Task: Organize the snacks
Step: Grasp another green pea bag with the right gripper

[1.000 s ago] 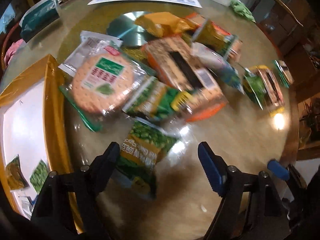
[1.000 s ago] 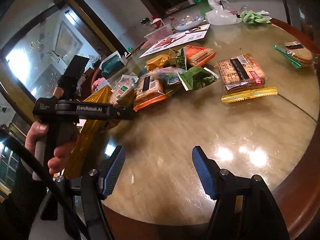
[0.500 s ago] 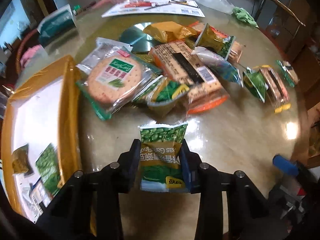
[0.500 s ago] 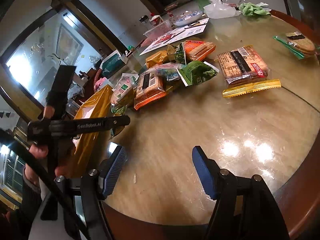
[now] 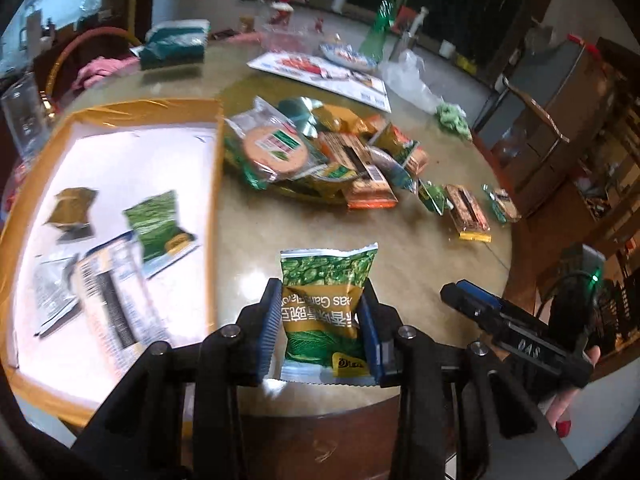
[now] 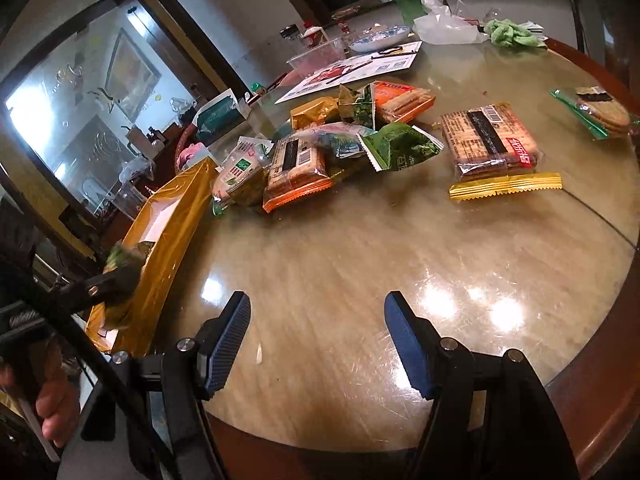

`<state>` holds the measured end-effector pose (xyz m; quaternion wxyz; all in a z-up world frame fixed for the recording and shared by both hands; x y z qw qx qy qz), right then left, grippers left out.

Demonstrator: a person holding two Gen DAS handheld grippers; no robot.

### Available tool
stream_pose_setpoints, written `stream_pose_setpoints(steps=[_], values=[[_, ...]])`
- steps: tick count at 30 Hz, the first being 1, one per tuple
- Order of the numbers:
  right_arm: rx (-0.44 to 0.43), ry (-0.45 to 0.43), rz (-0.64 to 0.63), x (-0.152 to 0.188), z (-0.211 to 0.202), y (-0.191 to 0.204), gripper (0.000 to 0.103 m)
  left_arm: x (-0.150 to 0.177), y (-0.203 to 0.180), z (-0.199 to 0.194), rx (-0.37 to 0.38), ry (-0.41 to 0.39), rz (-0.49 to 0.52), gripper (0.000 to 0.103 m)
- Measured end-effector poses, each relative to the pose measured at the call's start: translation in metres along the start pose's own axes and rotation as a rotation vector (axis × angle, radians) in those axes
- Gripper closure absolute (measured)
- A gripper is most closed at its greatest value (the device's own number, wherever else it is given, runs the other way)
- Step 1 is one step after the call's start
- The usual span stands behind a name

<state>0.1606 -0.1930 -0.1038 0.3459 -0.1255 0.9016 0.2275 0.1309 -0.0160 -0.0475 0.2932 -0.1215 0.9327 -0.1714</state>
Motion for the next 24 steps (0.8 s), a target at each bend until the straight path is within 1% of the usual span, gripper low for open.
stream_pose_setpoints(steps=[2, 5, 8, 10, 12, 13, 14, 15, 17, 18, 20, 22, 24], values=[[-0.003, 0.002, 0.017, -0.001, 0.0, -0.002, 0.033, 0.001, 0.008, -0.007, -0.005, -0.011, -0.019, 0.064], [0.0, 0.011, 0.025, -0.013, -0.001, -0.006, 0.033, 0.0, 0.015, -0.015, 0.009, -0.017, -0.03, 0.064], [0.06, -0.033, 0.017, -0.043, -0.008, -0.015, 0.033, -0.001, 0.021, -0.023, 0.024, -0.029, -0.043, 0.064], [0.107, -0.031, 0.046, -0.064, -0.003, -0.026, 0.033, 0.0, 0.025, -0.026, 0.032, -0.043, -0.05, 0.064], [0.147, -0.007, 0.067, -0.074, 0.007, -0.034, 0.034, 0.003, 0.028, -0.028, 0.035, -0.042, -0.059, 0.064], [0.18, 0.027, 0.089, -0.079, 0.017, -0.04, 0.04, 0.004, 0.029, -0.03, 0.036, -0.042, -0.063, 0.064], [0.186, 0.048, 0.106, -0.08, 0.024, -0.043, 0.049, 0.004, 0.03, -0.032, 0.033, -0.041, -0.062, 0.064], [0.196, 0.081, 0.141, -0.08, 0.035, -0.049, 0.053, 0.004, 0.032, -0.033, 0.029, -0.045, -0.062, 0.064], [0.222, 0.098, 0.212, -0.079, 0.042, -0.059, 0.054, 0.004, 0.037, -0.038, 0.028, -0.054, -0.07, 0.064], [0.252, 0.101, 0.256, -0.079, 0.045, -0.067, 0.054, 0.005, 0.038, -0.039, 0.029, -0.057, -0.073, 0.064], [0.245, 0.073, 0.317, -0.08, 0.045, -0.076, 0.054, 0.007, 0.043, -0.04, 0.025, -0.064, -0.082, 0.064], [0.272, 0.065, 0.335, -0.082, 0.045, -0.081, 0.055, 0.009, 0.046, -0.038, 0.023, -0.055, -0.085, 0.064], [0.268, 0.08, 0.337, -0.082, 0.051, -0.083, 0.057, 0.009, 0.049, -0.037, 0.018, -0.05, -0.09, 0.064]])
Point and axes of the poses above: each gripper's, at about its wrist camera, not at the fingertips, and z roughly the way its jaws point, y to its left, x to its underside, the point moved 7 cm from there along z, roughly the way its jaws point, and after that the axes turned 13 degrees about -z, right-handed, at the moved point
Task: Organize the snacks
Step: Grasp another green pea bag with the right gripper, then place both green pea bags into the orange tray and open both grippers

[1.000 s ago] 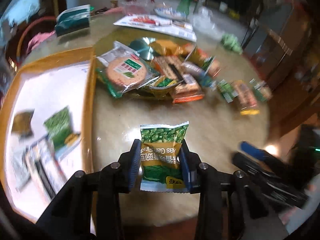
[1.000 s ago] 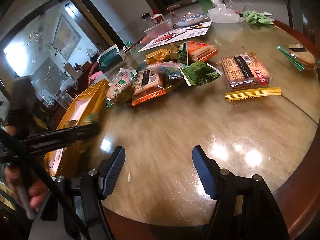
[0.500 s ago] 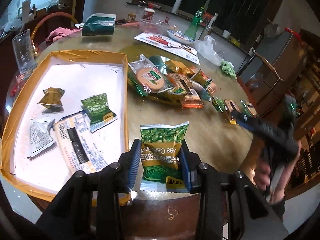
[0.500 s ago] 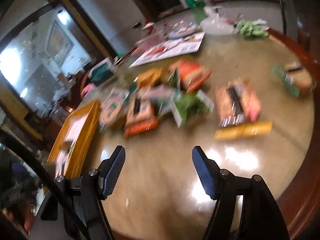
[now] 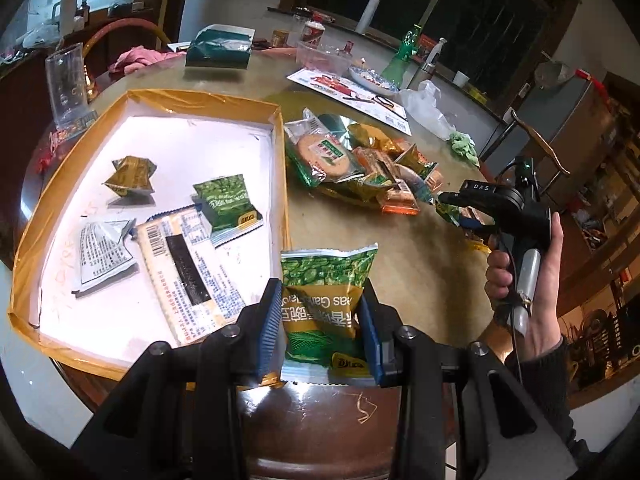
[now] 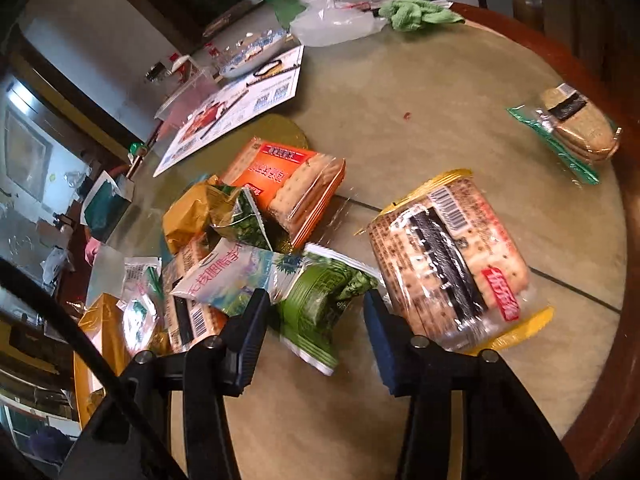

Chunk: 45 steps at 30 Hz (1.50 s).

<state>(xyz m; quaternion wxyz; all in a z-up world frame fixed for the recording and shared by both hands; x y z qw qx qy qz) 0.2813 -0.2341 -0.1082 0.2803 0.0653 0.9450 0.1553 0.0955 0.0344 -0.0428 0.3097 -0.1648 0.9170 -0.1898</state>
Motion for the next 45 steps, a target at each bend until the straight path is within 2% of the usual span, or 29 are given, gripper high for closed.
stream_pose_setpoints(steps=[2, 3, 11, 16, 22, 26, 31, 36, 42, 45], values=[[0.036, 0.004, -0.012, -0.001, 0.003, 0.0, 0.072, 0.0, 0.003, -0.003, 0.0, -0.005, -0.008, 0.064], [0.058, 0.008, -0.031, 0.001, 0.001, 0.0, 0.072, -0.001, 0.005, -0.005, 0.007, -0.012, -0.013, 0.064], [0.019, -0.018, -0.153, 0.05, -0.026, 0.013, 0.073, -0.003, 0.026, -0.009, -0.01, -0.03, -0.05, 0.064], [-0.058, -0.03, -0.264, 0.087, -0.039, 0.037, 0.073, -0.004, 0.045, -0.012, -0.031, -0.037, -0.081, 0.064], [-0.154, 0.004, -0.393, 0.12, -0.043, 0.08, 0.073, -0.004, 0.061, -0.02, -0.051, -0.049, -0.102, 0.064], [-0.189, 0.019, -0.481, 0.14, -0.044, 0.108, 0.073, -0.009, 0.076, -0.027, -0.066, -0.073, -0.126, 0.064], [-0.192, 0.017, -0.555, 0.152, -0.042, 0.132, 0.073, -0.019, 0.097, -0.037, -0.093, -0.101, -0.171, 0.064], [-0.167, 0.004, -0.599, 0.156, -0.041, 0.14, 0.073, -0.021, 0.111, -0.037, -0.118, -0.105, -0.181, 0.064], [-0.211, 0.0, -0.632, 0.162, -0.046, 0.156, 0.074, -0.019, 0.12, -0.021, -0.191, -0.063, -0.156, 0.064], [-0.303, -0.047, -0.665, 0.158, -0.064, 0.179, 0.075, -0.019, 0.125, -0.013, -0.233, -0.045, -0.131, 0.064]])
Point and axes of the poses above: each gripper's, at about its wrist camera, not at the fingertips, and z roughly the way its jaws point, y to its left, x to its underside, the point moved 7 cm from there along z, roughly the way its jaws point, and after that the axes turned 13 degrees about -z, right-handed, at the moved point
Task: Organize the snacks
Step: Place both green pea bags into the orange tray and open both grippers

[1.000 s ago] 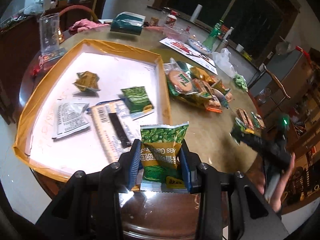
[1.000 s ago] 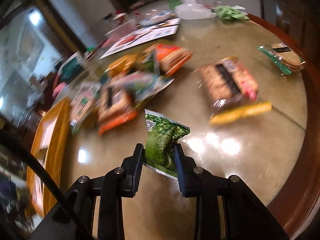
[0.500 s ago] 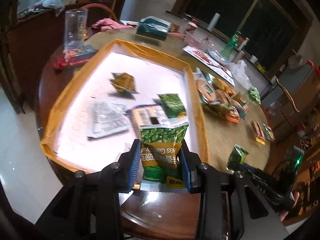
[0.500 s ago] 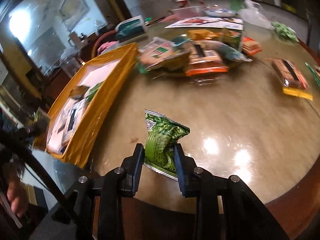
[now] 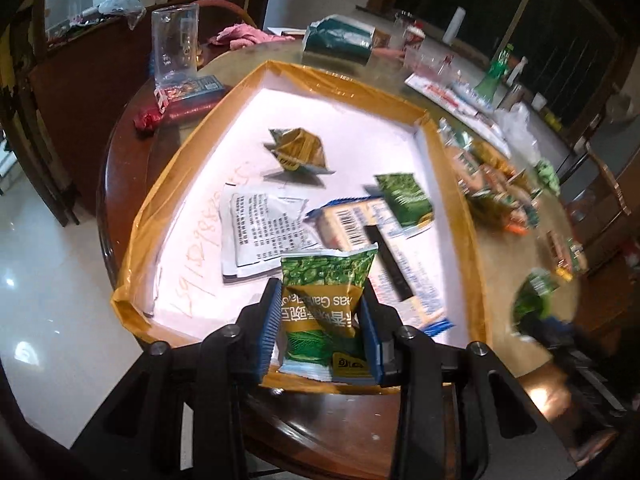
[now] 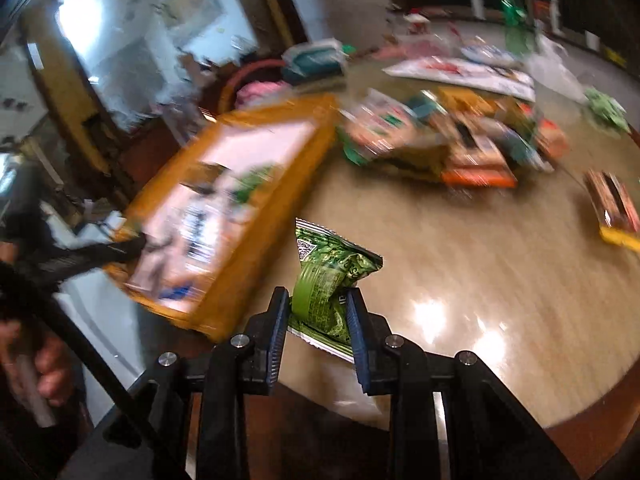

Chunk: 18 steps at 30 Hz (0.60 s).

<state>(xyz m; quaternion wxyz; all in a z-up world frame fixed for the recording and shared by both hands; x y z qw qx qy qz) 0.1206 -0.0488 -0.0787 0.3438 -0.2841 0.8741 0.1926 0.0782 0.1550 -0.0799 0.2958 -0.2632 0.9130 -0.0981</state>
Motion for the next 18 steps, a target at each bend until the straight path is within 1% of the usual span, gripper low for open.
stream_pose_setpoints(steps=[1, 3, 8, 10, 11, 13, 16, 18], values=[[-0.021, -0.014, -0.018, -0.006, -0.002, 0.007, 0.075, -0.002, 0.003, 0.003, -0.022, 0.002, 0.006, 0.064], [-0.055, -0.026, -0.055, -0.018, -0.001, 0.021, 0.075, -0.007, 0.01, 0.004, -0.042, 0.002, 0.0, 0.064], [-0.128, -0.01, -0.137, -0.046, 0.017, 0.053, 0.076, -0.013, 0.025, 0.009, -0.07, 0.014, -0.021, 0.064], [-0.115, 0.012, -0.187, -0.057, 0.033, 0.063, 0.076, -0.011, 0.029, 0.014, -0.087, 0.023, -0.024, 0.064], [-0.105, 0.024, -0.2, -0.059, 0.039, 0.064, 0.076, -0.011, 0.029, 0.013, -0.093, 0.015, -0.016, 0.064], [-0.092, 0.058, -0.219, -0.063, 0.055, 0.065, 0.076, -0.011, 0.028, 0.013, -0.092, 0.015, -0.013, 0.064], [-0.038, 0.105, -0.252, -0.067, 0.074, 0.062, 0.076, -0.012, 0.028, 0.013, -0.078, 0.019, -0.019, 0.063], [-0.04, 0.138, -0.278, -0.066, 0.084, 0.065, 0.076, -0.013, 0.029, 0.012, -0.078, 0.011, -0.023, 0.063]])
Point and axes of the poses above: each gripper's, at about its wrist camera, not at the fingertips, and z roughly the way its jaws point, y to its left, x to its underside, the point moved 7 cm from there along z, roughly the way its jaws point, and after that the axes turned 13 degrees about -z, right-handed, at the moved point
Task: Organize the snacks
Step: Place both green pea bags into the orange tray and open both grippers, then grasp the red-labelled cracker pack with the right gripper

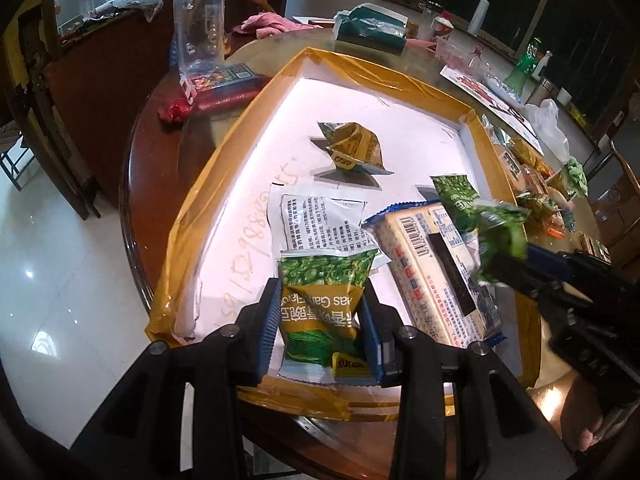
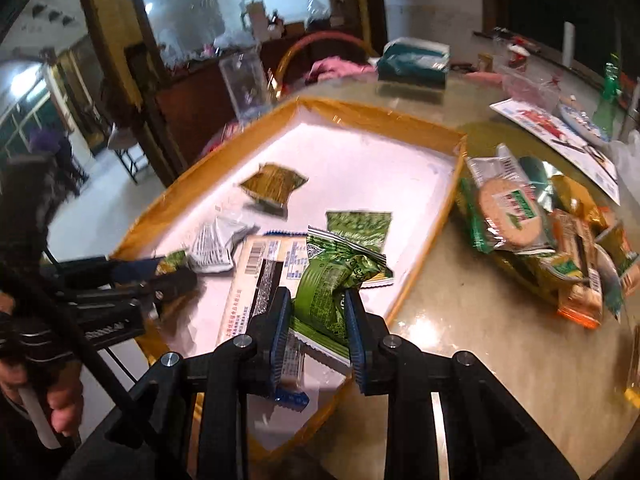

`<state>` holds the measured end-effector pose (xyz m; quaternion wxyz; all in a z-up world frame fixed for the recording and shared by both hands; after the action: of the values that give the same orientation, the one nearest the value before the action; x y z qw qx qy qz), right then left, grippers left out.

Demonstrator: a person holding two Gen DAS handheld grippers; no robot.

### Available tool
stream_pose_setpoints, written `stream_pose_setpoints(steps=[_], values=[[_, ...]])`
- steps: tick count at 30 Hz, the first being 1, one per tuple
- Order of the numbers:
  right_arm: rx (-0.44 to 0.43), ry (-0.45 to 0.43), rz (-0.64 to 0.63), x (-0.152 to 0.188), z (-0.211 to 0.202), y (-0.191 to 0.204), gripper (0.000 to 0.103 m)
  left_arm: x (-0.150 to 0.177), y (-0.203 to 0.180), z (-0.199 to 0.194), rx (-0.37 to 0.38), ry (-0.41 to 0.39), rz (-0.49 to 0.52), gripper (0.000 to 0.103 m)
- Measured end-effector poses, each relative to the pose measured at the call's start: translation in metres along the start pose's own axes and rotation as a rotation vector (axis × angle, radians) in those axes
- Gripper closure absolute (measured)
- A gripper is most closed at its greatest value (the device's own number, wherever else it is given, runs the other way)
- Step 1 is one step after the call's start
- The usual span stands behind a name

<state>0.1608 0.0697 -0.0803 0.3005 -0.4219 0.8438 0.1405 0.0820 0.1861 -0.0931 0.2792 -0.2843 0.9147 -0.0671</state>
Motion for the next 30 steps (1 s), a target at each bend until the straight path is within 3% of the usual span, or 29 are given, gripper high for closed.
stream_pose_setpoints(steps=[3, 5, 7, 8, 10, 14, 20, 28, 30], values=[[0.046, 0.006, -0.031, 0.004, 0.002, 0.002, 0.073, 0.0, 0.0, 0.0, -0.009, -0.006, 0.01, 0.063], [0.043, 0.004, -0.023, 0.007, 0.0, 0.002, 0.07, -0.001, -0.001, 0.001, -0.014, -0.007, 0.014, 0.055], [0.02, -0.014, 0.0, 0.009, -0.005, 0.002, 0.061, -0.002, -0.001, -0.003, -0.004, -0.028, 0.005, 0.039], [0.009, -0.021, 0.01, 0.008, -0.007, 0.002, 0.053, -0.003, 0.0, -0.005, 0.0, -0.042, -0.006, 0.034], [-0.021, -0.07, 0.033, 0.008, -0.019, 0.001, 0.046, -0.005, 0.0, -0.013, 0.022, -0.078, -0.04, 0.025], [-0.035, -0.135, 0.066, 0.013, -0.042, -0.002, 0.046, -0.006, -0.008, -0.025, 0.055, -0.11, -0.054, 0.025], [-0.076, -0.2, 0.213, 0.053, -0.072, -0.035, 0.044, 0.011, -0.054, -0.05, 0.143, -0.184, 0.043, 0.018], [-0.007, -0.212, 0.504, 0.137, -0.104, -0.118, 0.044, 0.04, -0.132, -0.051, 0.215, -0.118, 0.189, 0.017], [0.033, -0.224, 0.54, 0.149, -0.117, -0.135, 0.038, 0.046, -0.144, -0.052, 0.221, -0.114, 0.212, 0.017]])
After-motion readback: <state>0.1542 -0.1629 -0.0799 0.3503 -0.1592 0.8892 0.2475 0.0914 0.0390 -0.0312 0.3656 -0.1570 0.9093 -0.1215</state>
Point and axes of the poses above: each gripper's, at about its wrist camera, not at the fingertips, and z roughly the way its jaws point, y to its left, x to its underside, the point moved 7 cm from there along z, roughly the way its jaws point, and after that the axes turned 13 degrees about -z, right-handed, at the moved point
